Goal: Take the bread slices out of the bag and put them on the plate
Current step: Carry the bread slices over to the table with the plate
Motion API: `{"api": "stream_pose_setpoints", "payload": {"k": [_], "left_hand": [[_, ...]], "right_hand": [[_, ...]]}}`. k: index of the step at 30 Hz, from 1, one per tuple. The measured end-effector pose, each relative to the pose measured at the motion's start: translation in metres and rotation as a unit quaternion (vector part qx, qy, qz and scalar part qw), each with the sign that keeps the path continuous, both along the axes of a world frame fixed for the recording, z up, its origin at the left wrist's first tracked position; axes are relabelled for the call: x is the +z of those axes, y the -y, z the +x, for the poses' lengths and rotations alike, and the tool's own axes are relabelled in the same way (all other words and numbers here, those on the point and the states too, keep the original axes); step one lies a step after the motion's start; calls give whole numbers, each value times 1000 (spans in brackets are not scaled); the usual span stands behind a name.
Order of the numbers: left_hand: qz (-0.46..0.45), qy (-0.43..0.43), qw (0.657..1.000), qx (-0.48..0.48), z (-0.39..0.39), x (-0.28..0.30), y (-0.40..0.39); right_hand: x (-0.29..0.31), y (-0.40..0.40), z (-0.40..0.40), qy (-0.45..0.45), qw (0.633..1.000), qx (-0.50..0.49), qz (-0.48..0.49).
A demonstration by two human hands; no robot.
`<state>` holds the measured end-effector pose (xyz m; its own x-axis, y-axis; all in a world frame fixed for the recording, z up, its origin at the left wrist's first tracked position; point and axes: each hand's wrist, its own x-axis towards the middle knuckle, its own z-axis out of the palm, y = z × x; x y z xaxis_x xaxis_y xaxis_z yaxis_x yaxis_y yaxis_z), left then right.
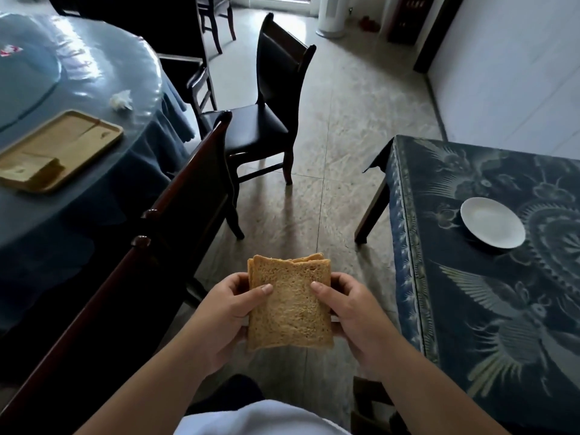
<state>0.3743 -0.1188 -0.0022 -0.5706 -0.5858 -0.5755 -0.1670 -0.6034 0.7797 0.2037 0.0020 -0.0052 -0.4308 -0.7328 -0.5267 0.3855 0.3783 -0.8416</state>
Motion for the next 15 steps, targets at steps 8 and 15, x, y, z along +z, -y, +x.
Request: {"api": "stream_pose_setpoints", "payload": {"k": [8, 15], "left_hand": [[10, -9, 1000, -3, -43, -14, 84], [8, -17, 999, -41, -90, -8, 180]], "right_hand": [[-14, 79, -43, 4, 1000, -12, -13], [-13, 169, -83, -6, 999, -45, -20]]}}
